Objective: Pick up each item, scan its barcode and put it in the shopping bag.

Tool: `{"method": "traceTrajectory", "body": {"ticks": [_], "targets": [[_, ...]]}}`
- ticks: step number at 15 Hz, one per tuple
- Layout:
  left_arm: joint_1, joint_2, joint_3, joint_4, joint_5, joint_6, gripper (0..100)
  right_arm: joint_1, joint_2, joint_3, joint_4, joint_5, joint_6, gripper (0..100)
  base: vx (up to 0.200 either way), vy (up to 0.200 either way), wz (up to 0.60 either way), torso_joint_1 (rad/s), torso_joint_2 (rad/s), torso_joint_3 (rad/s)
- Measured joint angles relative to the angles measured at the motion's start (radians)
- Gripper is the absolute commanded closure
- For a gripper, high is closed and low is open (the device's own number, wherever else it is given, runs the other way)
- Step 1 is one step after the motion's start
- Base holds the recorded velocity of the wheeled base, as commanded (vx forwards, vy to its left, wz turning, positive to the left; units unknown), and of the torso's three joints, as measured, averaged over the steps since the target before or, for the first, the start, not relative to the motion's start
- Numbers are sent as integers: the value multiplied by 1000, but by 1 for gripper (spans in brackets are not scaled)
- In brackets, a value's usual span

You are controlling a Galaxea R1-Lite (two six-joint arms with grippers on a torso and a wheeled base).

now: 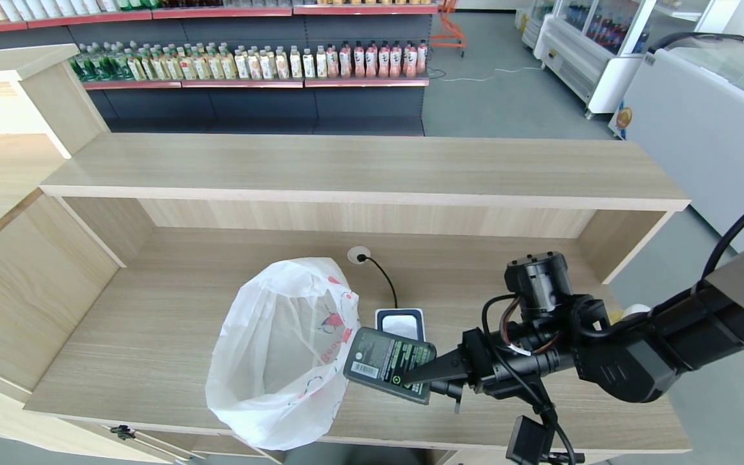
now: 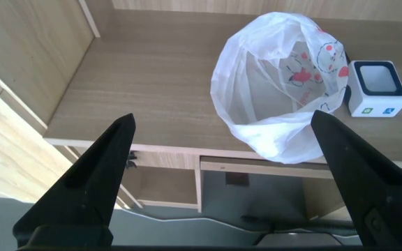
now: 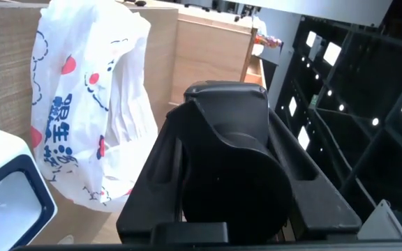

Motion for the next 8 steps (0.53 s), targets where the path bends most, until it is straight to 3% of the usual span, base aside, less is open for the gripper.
{"method": "traceTrajectory", "body": {"ticks": [8], "targets": [[0, 0, 0, 0, 0, 0, 0, 1, -3, 8, 1, 0, 2, 100, 0, 0, 0, 0, 0, 0]]}}
